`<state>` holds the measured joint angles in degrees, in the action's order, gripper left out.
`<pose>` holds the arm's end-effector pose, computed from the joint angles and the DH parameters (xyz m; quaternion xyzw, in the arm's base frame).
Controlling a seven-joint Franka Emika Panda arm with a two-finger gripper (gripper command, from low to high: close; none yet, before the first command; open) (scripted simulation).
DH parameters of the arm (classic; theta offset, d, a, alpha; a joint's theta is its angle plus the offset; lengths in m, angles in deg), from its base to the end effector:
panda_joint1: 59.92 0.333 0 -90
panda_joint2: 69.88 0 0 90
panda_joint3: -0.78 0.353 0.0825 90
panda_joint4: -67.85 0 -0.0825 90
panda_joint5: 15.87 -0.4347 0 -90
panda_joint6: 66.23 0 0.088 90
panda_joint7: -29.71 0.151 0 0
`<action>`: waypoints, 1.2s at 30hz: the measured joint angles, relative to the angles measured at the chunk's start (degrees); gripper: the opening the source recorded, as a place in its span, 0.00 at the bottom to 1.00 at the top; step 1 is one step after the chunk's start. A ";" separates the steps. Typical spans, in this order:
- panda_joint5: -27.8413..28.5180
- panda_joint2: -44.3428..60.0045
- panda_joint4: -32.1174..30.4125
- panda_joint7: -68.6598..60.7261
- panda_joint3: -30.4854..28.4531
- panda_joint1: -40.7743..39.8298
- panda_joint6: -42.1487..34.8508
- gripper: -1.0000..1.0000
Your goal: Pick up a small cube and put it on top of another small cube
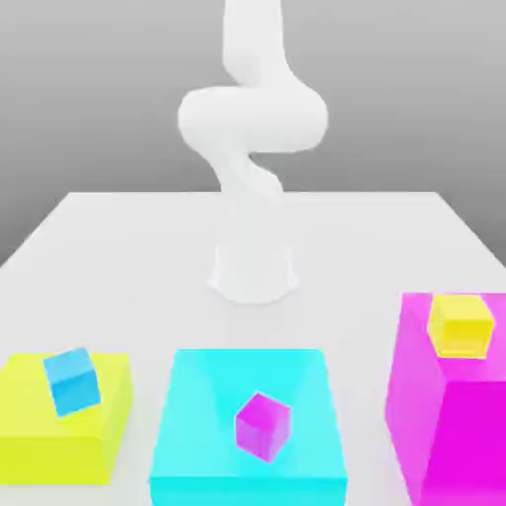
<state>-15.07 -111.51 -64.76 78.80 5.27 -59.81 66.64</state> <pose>0.4282 0.0429 0.6720 -0.8653 0.3510 -0.3333 0.1303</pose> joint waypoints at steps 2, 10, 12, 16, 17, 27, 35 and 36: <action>1.20 3.99 -0.68 3.50 4.93 0.29 0.84 0.50; 8.64 19.38 -3.27 19.34 25.59 2.24 4.09 0.50; 11.18 23.35 -3.93 23.80 30.68 2.91 4.90 0.50; 17.45 32.03 -5.23 33.56 39.51 5.14 6.37 0.50; 19.40 34.37 -5.47 36.24 41.45 6.08 6.54 0.50; 22.44 54.04 -17.79 52.58 34.63 4.43 25.92 0.50; 38.27 65.06 -14.72 65.37 17.95 17.51 33.38 0.00; 38.27 65.06 -14.72 65.37 17.95 17.51 33.38 0.00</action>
<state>23.20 -46.44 -79.48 144.18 23.22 -42.30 100.02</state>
